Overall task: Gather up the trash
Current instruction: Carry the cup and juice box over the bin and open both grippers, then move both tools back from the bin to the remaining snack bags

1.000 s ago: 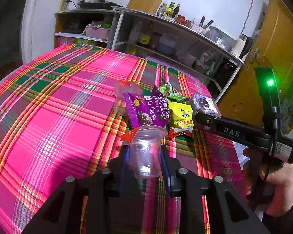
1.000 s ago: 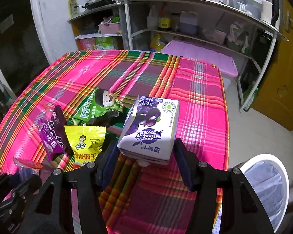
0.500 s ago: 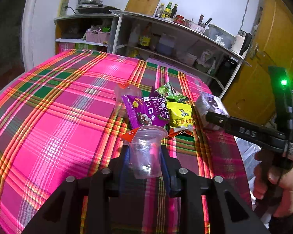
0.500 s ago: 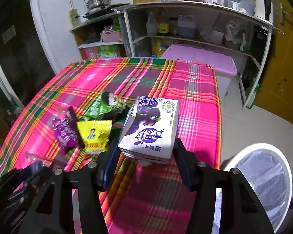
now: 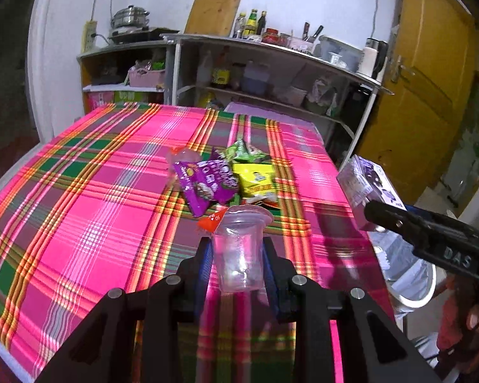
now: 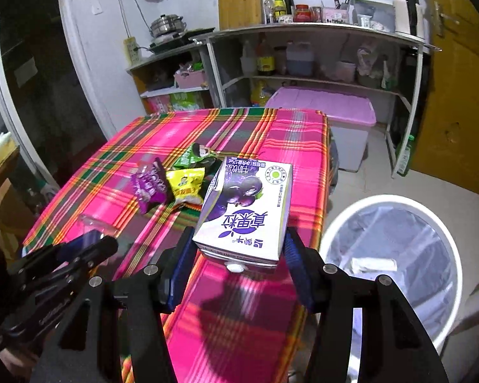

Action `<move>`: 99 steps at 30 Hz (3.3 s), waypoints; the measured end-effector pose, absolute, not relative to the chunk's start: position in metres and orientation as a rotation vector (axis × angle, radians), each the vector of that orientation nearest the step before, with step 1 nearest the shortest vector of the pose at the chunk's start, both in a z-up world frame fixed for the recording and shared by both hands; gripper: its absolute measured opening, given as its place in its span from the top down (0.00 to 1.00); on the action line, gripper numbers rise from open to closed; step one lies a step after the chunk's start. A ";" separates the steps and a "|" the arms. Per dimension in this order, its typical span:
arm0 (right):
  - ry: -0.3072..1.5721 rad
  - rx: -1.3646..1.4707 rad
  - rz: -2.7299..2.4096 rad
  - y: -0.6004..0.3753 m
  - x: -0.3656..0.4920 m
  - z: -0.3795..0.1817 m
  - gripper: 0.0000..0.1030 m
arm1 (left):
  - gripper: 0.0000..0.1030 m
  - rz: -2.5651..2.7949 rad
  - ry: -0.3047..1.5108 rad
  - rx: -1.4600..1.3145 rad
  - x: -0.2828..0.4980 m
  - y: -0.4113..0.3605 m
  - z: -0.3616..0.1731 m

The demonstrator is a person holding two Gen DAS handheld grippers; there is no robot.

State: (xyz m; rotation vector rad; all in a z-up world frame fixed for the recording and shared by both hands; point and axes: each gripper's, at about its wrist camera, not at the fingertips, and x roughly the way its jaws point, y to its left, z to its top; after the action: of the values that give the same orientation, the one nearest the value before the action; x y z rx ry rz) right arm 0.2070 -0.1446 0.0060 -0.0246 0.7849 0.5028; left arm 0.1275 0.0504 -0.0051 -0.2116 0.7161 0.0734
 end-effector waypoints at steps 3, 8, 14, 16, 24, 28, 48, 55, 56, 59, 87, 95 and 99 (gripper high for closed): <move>0.761 -0.021 0.507 -0.155 0.190 0.014 0.46 | 0.70 0.064 0.705 -0.193 0.119 0.040 0.003; 0.736 -0.003 0.504 -0.171 0.169 0.021 0.46 | 0.70 0.042 0.695 -0.166 0.107 0.023 0.012; 0.718 0.017 0.484 -0.192 0.151 0.025 0.46 | 0.70 0.001 0.688 -0.142 0.095 0.001 0.020; 0.714 0.026 0.472 -0.199 0.147 0.025 0.46 | 0.70 -0.015 0.685 -0.132 0.092 -0.008 0.022; 0.714 0.062 0.423 -0.230 0.144 0.020 0.46 | 0.70 -0.078 0.691 -0.102 0.091 -0.037 0.025; 0.712 0.073 0.405 -0.243 0.141 0.017 0.46 | 0.70 -0.102 0.699 -0.086 0.095 -0.050 0.024; 0.758 0.140 0.290 -0.311 0.162 -0.011 0.46 | 0.70 -0.250 0.756 -0.020 0.141 -0.121 0.008; 0.789 0.147 0.274 -0.321 0.180 -0.024 0.46 | 0.70 -0.289 0.802 -0.002 0.165 -0.138 -0.007; 0.794 0.147 0.272 -0.322 0.182 -0.025 0.46 | 0.70 -0.292 0.809 0.001 0.169 -0.140 -0.009; 0.808 0.149 0.265 -0.325 0.189 -0.031 0.46 | 0.70 -0.300 0.832 0.004 0.179 -0.147 -0.015; 0.909 0.127 0.240 -0.331 0.221 -0.064 0.45 | 0.66 -0.337 0.924 -0.014 0.220 -0.160 -0.042; 0.874 0.129 0.247 -0.328 0.207 -0.047 0.45 | 0.66 -0.330 0.884 -0.030 0.206 -0.151 -0.028; 0.852 0.118 0.259 -0.321 0.197 -0.035 0.45 | 0.66 -0.327 0.851 -0.032 0.193 -0.146 -0.017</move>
State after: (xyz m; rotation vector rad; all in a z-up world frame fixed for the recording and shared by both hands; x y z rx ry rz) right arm 0.1972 -0.3209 -0.0345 0.1180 0.8522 0.2595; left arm 0.1932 -0.1457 -0.0167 -0.0318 0.8511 -0.3271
